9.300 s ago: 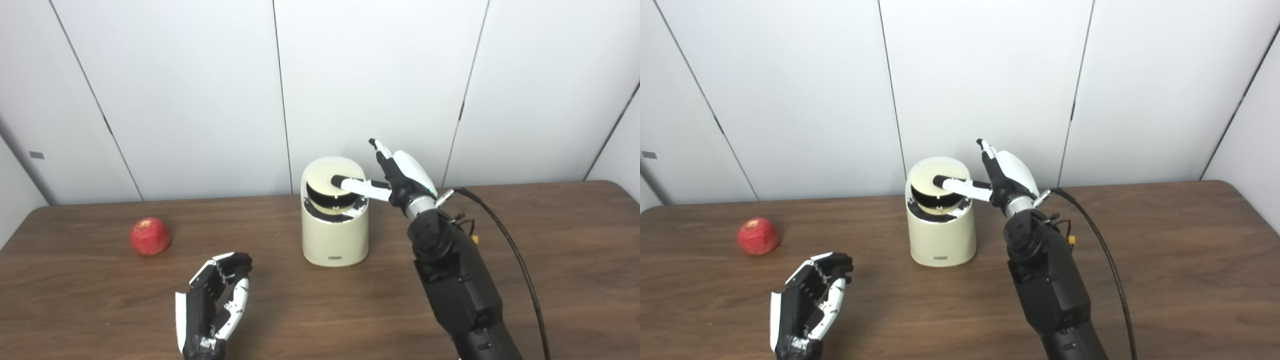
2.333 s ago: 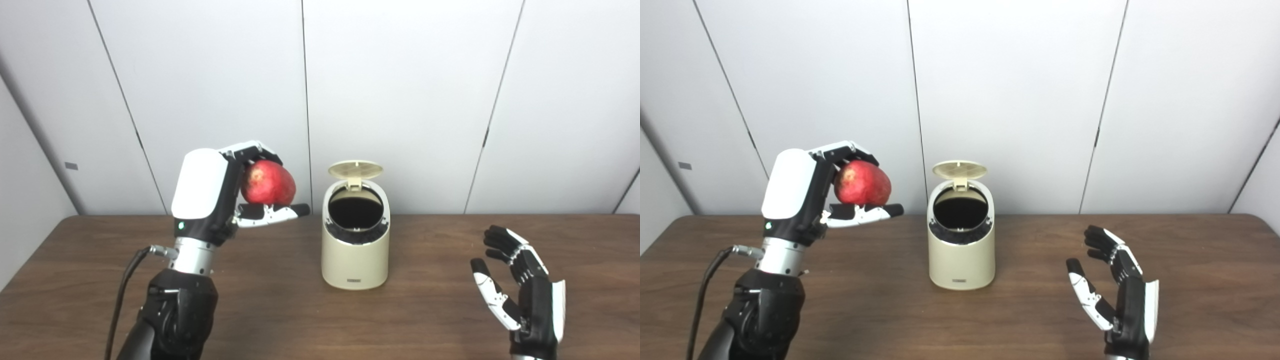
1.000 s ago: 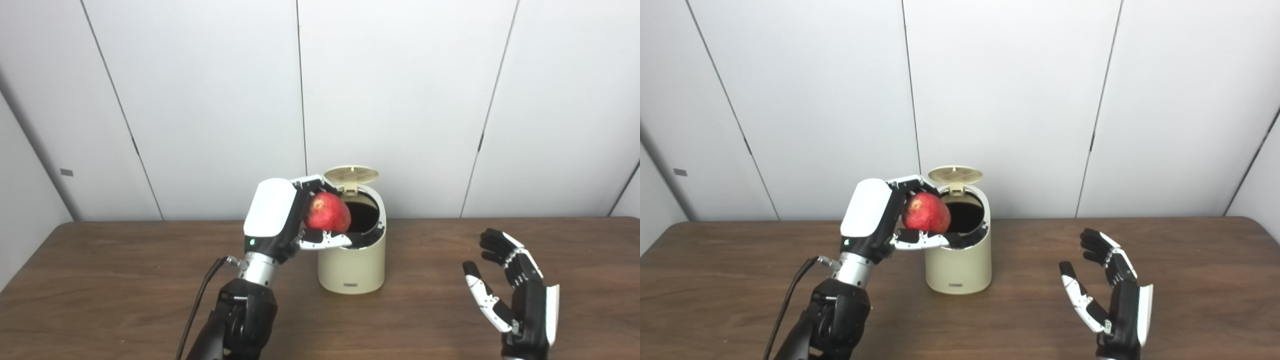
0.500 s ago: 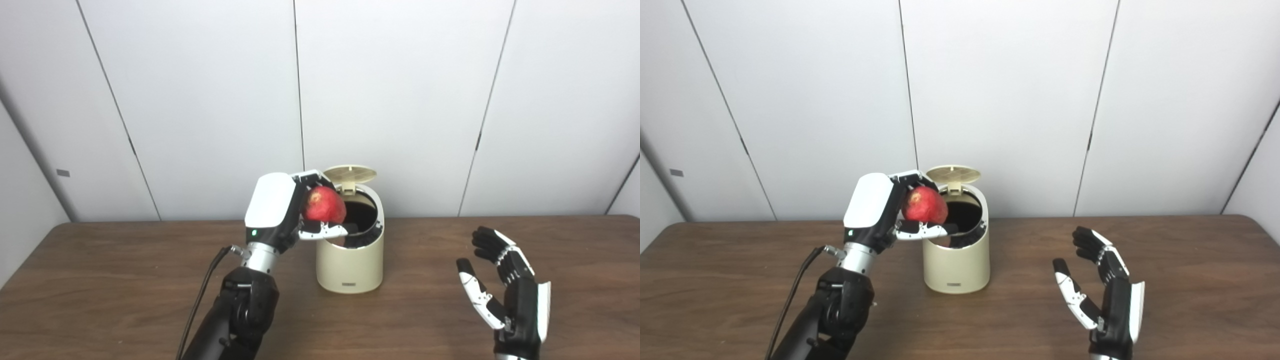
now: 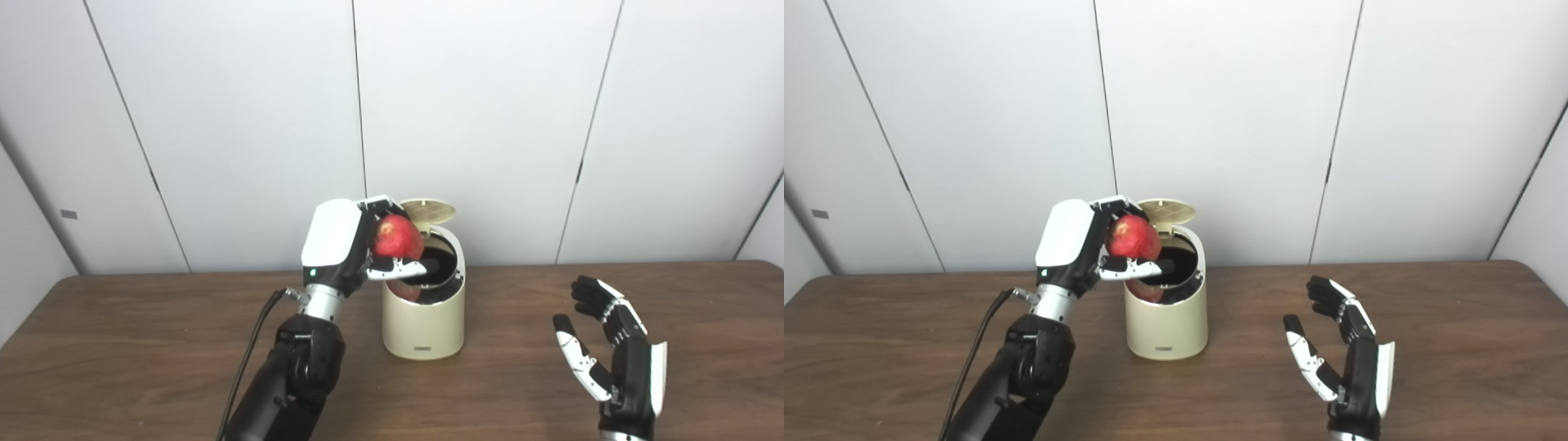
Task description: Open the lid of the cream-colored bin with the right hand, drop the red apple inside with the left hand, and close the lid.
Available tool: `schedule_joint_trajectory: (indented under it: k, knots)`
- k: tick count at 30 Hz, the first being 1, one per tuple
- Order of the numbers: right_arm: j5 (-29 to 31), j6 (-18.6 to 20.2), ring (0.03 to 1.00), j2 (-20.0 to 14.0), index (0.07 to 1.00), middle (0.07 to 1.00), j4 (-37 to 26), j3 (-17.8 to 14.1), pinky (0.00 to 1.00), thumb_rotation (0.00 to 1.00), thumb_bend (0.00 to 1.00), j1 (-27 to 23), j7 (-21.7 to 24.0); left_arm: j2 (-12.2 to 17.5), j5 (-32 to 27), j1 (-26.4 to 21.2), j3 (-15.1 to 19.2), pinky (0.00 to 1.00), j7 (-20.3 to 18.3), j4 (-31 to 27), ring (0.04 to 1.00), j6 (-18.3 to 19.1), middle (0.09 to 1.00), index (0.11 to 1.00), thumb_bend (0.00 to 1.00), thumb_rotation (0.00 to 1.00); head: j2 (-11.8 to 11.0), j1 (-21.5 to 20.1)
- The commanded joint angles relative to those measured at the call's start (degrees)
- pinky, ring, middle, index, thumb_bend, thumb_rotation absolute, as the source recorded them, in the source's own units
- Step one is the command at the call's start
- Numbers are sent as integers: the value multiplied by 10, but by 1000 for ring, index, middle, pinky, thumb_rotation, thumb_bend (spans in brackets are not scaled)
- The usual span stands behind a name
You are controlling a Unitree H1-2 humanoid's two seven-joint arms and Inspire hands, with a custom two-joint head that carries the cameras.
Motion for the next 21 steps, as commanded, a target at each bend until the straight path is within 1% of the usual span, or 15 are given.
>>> schedule_joint_trajectory:
  k: [1,9,14,17,21]
  knots:
    - [-4,-21,697,6,697,699,-7,3,651,309,236,-15,-4,-4,-4,-40,0,311,20,-2,412,-17,492,521,472,0,-1,0]
    - [-10,-21,689,9,692,695,-13,3,633,247,215,-17,-8,-13,-1,-40,-7,309,16,-5,411,-9,492,524,472,0,0,-3]
    - [-4,-21,689,9,691,694,-15,5,631,250,215,-16,-5,-16,-5,-35,-7,315,16,-8,418,-11,496,522,473,0,-1,-5]
    - [-5,-21,682,9,692,695,-13,6,621,234,217,-16,-8,-18,-8,-31,-7,317,14,-11,415,-11,491,520,473,0,-2,-8]
    - [-13,-21,683,10,696,694,-10,5,629,247,223,-14,-9,-19,-9,-28,-7,319,8,-12,415,-7,494,520,473,0,1,-10]
